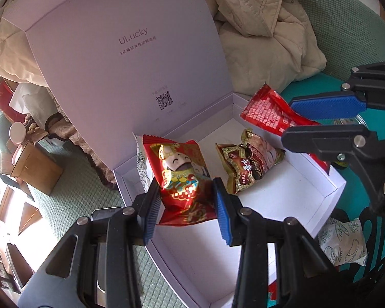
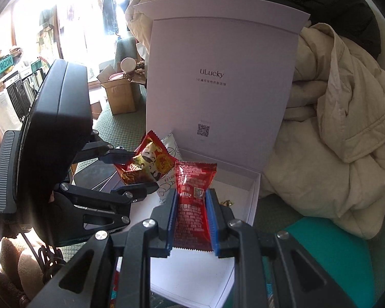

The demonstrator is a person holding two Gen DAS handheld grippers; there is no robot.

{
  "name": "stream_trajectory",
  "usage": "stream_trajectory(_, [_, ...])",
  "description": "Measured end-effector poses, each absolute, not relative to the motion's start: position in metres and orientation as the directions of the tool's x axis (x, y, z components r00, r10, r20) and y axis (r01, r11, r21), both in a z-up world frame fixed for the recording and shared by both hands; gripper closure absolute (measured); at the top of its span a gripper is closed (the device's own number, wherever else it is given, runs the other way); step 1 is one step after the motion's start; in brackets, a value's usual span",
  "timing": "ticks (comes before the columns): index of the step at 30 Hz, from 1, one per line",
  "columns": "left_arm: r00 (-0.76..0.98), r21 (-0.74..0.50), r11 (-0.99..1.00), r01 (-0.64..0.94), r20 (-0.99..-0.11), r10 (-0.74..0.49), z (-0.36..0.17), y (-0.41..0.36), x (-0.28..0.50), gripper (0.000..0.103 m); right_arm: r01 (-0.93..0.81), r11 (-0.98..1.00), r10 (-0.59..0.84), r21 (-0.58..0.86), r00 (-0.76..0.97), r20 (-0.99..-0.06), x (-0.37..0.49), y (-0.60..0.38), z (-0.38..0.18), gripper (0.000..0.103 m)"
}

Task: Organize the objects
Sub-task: 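Lower both packets into the box and open both tools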

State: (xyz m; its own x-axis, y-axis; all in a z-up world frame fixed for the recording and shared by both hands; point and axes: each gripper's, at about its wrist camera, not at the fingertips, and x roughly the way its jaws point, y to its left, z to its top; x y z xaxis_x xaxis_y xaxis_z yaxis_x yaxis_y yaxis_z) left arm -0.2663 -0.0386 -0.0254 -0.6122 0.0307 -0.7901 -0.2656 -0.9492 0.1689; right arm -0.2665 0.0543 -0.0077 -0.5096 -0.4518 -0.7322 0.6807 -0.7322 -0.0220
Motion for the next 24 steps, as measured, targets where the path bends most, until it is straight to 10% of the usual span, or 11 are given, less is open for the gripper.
stream_trajectory(24, [-0.571, 0.168, -0.939, -0.301, -0.82, 0.037, -0.062, -0.028, -0.323, 0.065, 0.637, -0.769, -0.409, 0.051, -0.43, -0.805, -0.341, 0.054, -0.051, 0.081])
